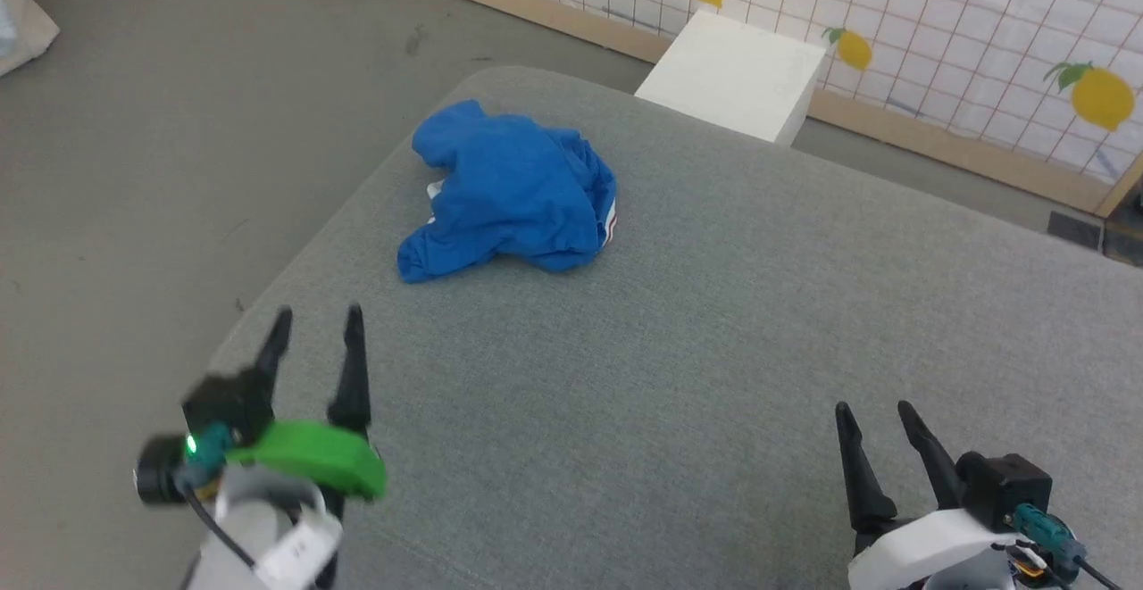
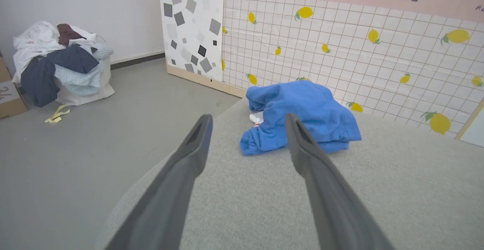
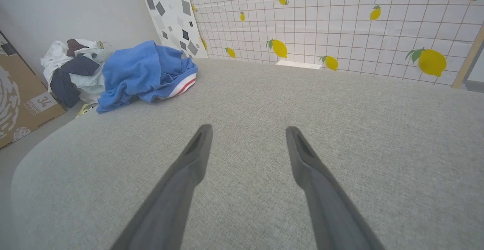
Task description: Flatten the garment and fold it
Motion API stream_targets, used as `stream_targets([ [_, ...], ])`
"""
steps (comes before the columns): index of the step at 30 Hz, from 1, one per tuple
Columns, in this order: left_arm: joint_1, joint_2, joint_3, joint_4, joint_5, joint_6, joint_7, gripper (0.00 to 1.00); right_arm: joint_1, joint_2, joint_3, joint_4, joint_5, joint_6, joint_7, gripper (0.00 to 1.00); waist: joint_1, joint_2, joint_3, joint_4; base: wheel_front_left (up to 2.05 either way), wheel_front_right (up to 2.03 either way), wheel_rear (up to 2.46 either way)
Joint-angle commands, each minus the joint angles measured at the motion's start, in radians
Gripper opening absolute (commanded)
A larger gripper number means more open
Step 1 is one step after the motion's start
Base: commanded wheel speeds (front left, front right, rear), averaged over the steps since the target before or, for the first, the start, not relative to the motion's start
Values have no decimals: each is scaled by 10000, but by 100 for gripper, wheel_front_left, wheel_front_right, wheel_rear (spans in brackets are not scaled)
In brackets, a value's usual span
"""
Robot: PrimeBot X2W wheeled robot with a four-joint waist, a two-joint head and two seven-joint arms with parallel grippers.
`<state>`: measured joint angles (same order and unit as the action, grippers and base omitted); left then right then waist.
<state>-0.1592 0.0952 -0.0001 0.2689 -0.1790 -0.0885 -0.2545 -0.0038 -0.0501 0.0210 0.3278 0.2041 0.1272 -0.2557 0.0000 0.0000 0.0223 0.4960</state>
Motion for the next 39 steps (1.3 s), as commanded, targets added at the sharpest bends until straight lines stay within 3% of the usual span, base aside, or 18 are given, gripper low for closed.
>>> stream_targets([
  [1,-521,141,46,133,-192,-86,81,100,-192,-1,-34,-46,-114,35,-61,100,0,0,203,-113,0,0,0],
  [11,-3989,1158,225,1669,-1850,-385,1667,100,-589,-1,-427,-565,-914,35,238,100,0,0,1644,-914,0,0,0],
  [24,-6934,2509,-310,4034,-4283,-419,5599,100,-1030,-1,-1249,-2190,-1716,35,940,100,0,0,4080,-2330,0,0,0],
  [33,-7865,2854,-576,5430,-4588,-261,7537,100,-961,-1,-1661,-2914,-1898,35,1124,100,0,0,4914,-2659,0,0,0],
  [39,-8064,2699,-632,6171,-4856,-55,8572,100,-932,-1,-1850,-3243,-1953,35,1206,100,0,0,5201,-2619,0,0,0],
])
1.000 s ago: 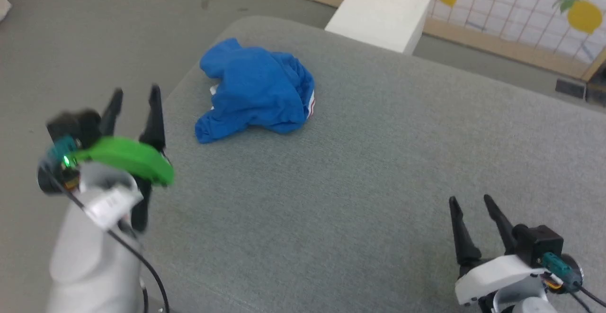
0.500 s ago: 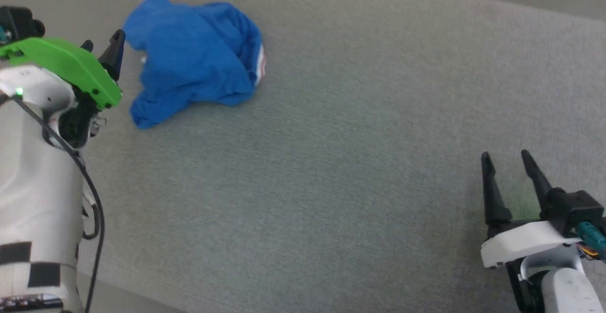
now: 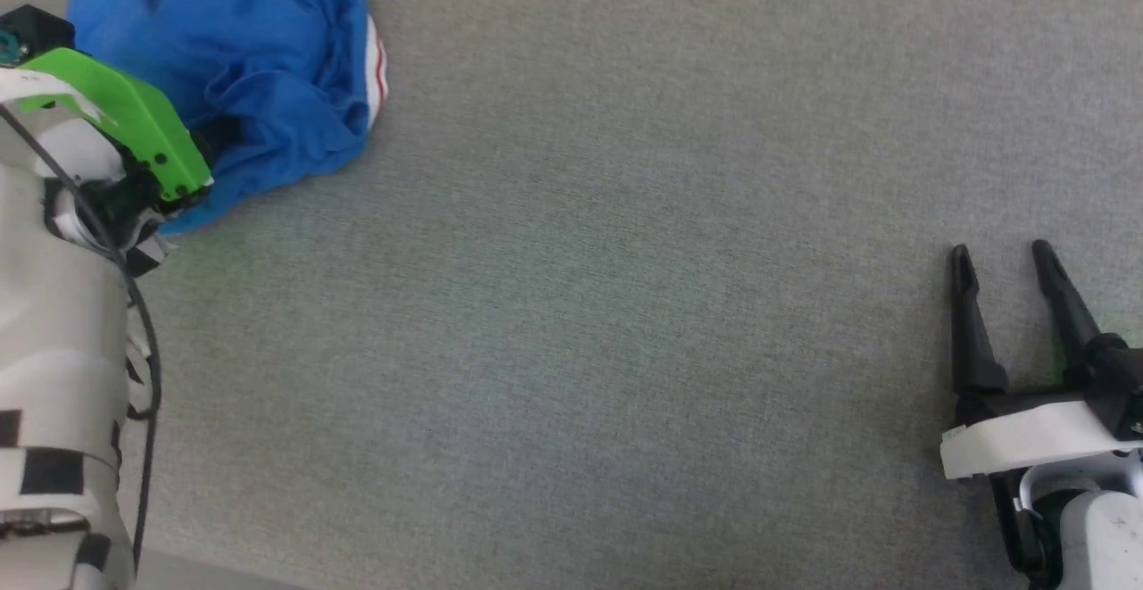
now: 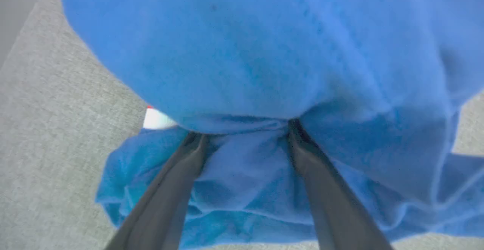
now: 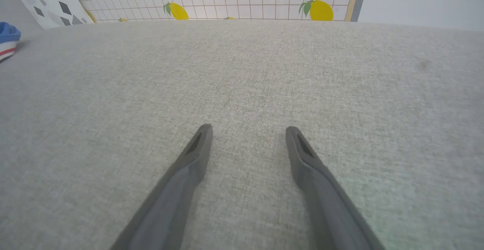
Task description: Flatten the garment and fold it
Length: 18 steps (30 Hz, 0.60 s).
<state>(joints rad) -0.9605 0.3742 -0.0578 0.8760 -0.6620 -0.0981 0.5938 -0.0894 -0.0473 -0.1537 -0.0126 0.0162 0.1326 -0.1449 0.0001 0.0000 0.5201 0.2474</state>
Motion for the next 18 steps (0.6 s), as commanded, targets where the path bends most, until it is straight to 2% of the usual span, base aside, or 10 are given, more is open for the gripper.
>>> stream_targets([
  [1,-73,-147,-45,205,-103,57,243,100,-83,-29,-118,125,-84,-19,120,100,-1,0,248,-114,0,0,0],
  [5,-95,-256,-97,362,-226,5,429,100,-129,-29,-130,92,-118,-19,172,100,-1,0,262,-62,0,0,0],
  [6,-84,-249,-124,361,-219,-22,371,38,-137,-29,-124,104,-118,-19,177,100,-1,0,246,-56,0,0,0],
  [7,-64,-234,-153,348,-215,-62,265,0,-146,-29,-112,123,-114,-19,177,100,-1,0,225,-49,0,0,0],
  [13,-92,28,-236,156,15,-175,-1011,0,-111,-29,-93,279,-85,-19,134,100,-1,0,-30,31,0,0,0],
  [18,-384,307,-241,-240,335,-219,-2681,0,-121,-29,22,626,20,-19,-30,100,-1,0,-602,51,0,0,0],
])
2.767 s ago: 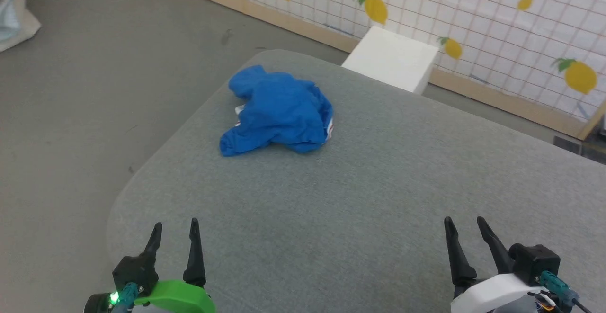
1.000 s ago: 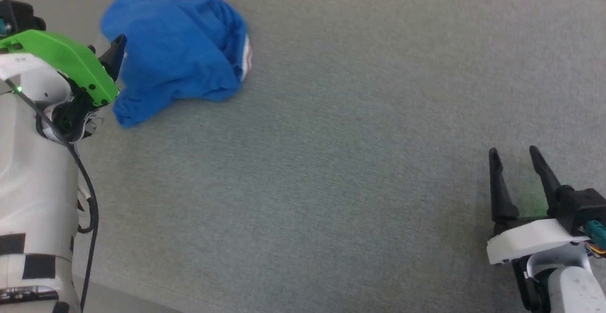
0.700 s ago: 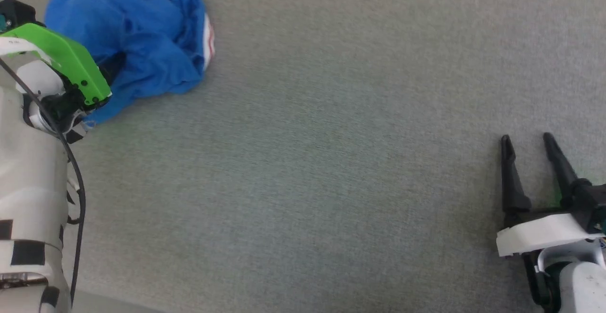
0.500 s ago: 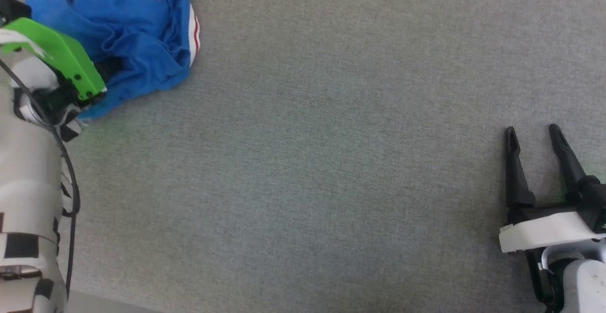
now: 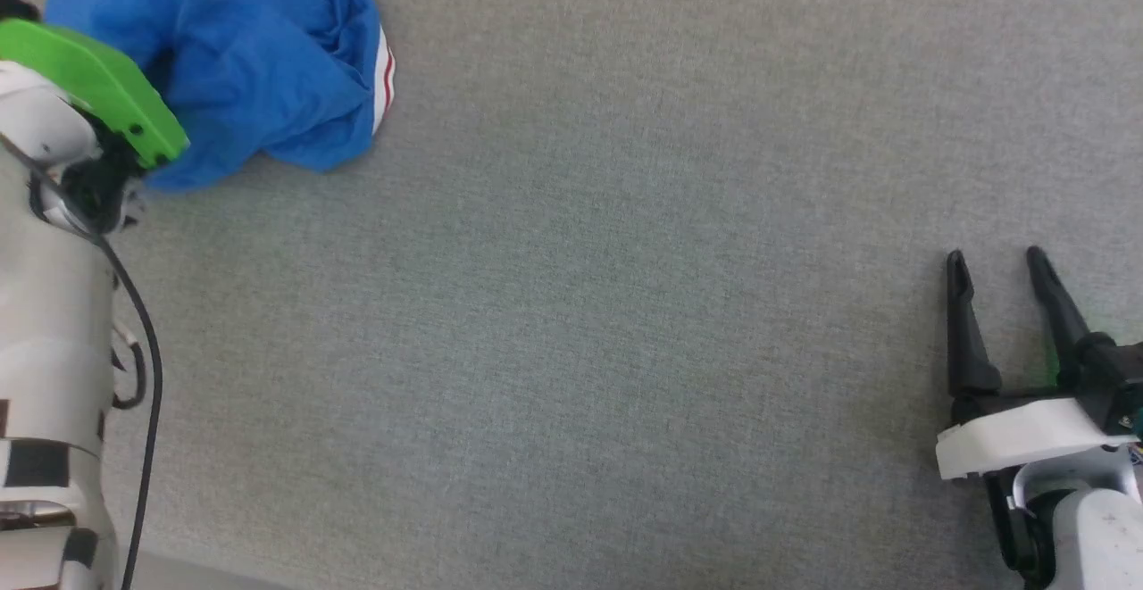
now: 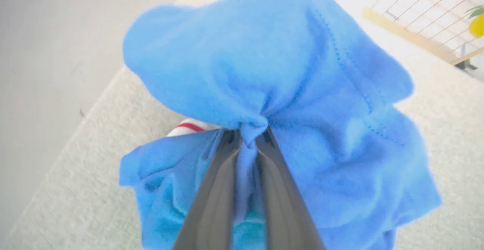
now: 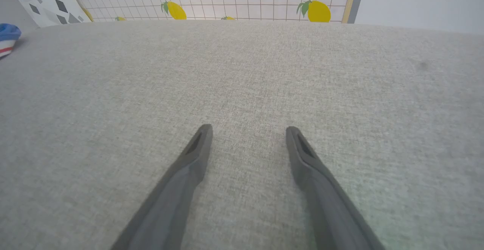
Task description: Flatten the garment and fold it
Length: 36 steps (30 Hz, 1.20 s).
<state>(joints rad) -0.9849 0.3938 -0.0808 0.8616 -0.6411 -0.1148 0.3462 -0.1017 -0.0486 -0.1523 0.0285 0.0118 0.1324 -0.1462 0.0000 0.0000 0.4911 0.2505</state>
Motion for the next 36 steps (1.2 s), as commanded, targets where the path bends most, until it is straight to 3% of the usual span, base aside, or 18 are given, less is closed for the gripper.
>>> stream_targets([
  [1,-212,173,-20,-190,207,-57,-510,0,6,-16,40,300,96,-17,-42,100,0,0,-427,11,0,0,0],
  [9,-988,548,-337,-695,588,-115,-1740,0,42,-16,359,1211,497,-17,-424,100,0,0,-1649,-237,0,0,0],
  [17,-1550,671,-1151,-1478,699,-151,-1608,0,184,-16,552,2016,878,-17,-760,100,0,0,-2760,-634,0,0,0],
  [25,-1488,381,-2628,-2908,-274,-157,-1151,0,197,-16,606,2455,1083,-17,-977,100,0,0,-3446,-1146,0,0,0],
  [36,-723,-331,-4832,-4025,-1360,-158,-930,0,176,-16,471,2851,1244,-17,-1117,100,0,0,-3859,-2369,0,0,0],
])
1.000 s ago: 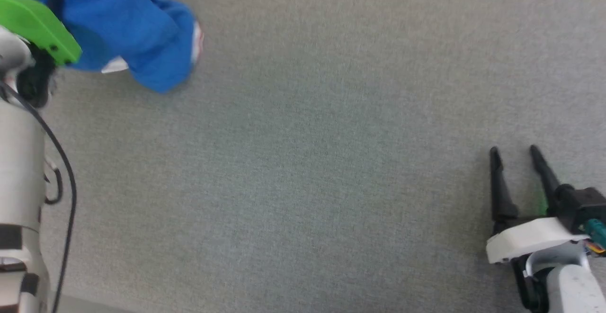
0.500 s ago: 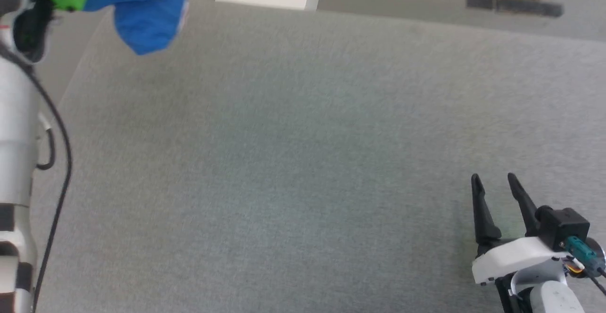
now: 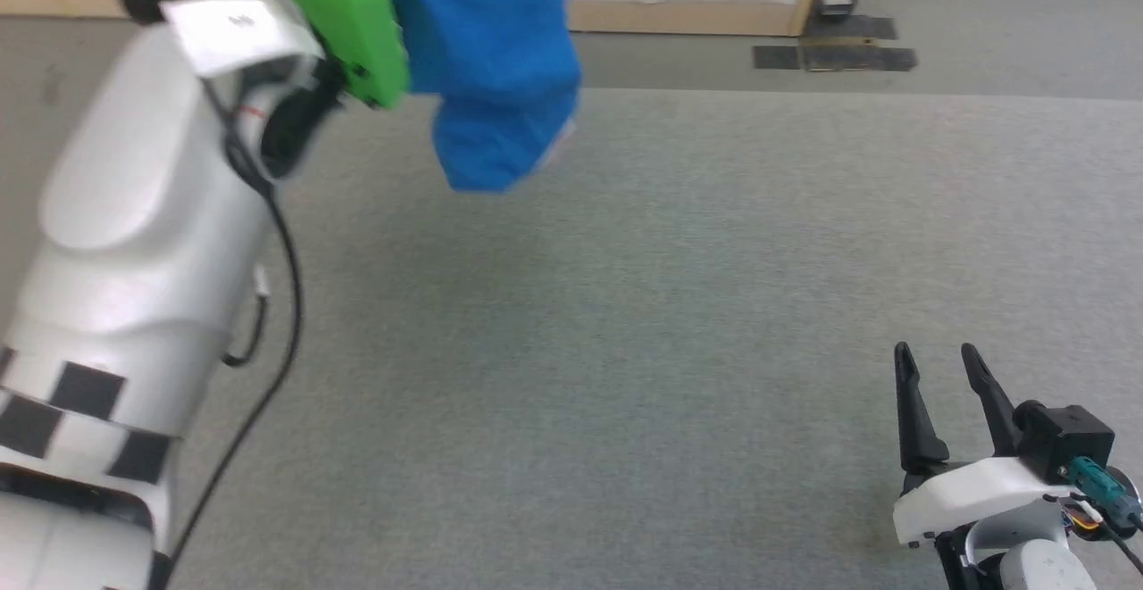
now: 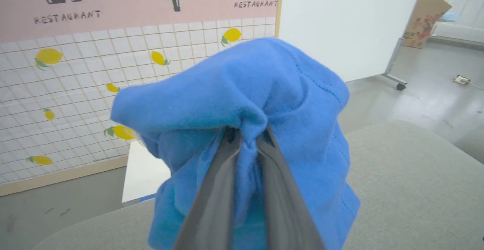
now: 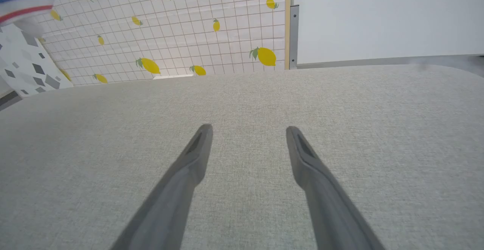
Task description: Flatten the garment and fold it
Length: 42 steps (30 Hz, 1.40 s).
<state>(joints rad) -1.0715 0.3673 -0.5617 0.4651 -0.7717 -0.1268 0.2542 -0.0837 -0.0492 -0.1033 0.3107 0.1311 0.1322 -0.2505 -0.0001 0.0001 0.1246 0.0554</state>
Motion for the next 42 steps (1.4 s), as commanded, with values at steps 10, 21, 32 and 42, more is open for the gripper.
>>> stream_targets([
  [10,1342,-938,-1554,53,-456,-38,-9,0,-12,-10,-73,130,147,-15,-106,100,1,-1,58,-1008,0,0,0],
  [21,2781,-1609,-3342,2092,-759,-38,778,0,-112,-10,-36,18,202,-15,-111,100,1,-1,281,-1277,0,0,0],
  [32,2786,-1994,-3554,2783,-1894,-38,1275,100,60,-10,-62,0,233,-15,-112,100,1,-1,120,-978,0,0,0],
  [42,2136,-1438,-2052,1944,-2878,53,-375,100,218,-10,56,128,335,-15,-112,100,1,-1,-583,-506,0,0,0],
])
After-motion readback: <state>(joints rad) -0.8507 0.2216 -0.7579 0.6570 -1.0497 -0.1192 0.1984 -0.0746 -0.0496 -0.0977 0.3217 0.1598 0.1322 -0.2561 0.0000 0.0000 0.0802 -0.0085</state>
